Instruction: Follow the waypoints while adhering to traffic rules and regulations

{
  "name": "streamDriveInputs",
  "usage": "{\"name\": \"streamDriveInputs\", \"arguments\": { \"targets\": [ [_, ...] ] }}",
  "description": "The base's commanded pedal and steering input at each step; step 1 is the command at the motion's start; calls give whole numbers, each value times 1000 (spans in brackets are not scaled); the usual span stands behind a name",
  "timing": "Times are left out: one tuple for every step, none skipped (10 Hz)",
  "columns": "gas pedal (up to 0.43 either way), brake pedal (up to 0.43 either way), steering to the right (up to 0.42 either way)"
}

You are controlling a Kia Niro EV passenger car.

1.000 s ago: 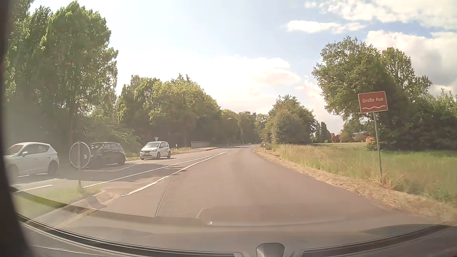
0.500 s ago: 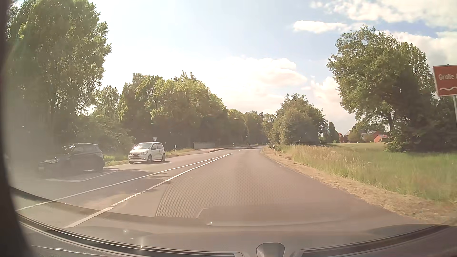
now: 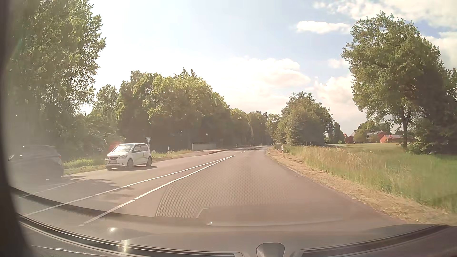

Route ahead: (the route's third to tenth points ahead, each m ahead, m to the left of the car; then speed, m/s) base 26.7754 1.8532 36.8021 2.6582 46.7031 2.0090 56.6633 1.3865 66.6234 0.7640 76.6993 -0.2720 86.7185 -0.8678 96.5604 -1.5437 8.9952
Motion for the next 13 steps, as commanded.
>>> {"name": "streamDriveInputs", "arguments": {
  "targets": [
    [311, 6, -5],
    [311, 6, -5],
    [311, 6, -5],
    [311, 6, -4],
    [311, 6, -4],
    [311, 6, -2],
    [311, 6, 2],
    [311, 6, 6],
    [311, 6, 7],
    [311, 6, 9],
    [311, 6, 9],
    [311, 6, 9],
    [311, 6, 10]
  ]
}}
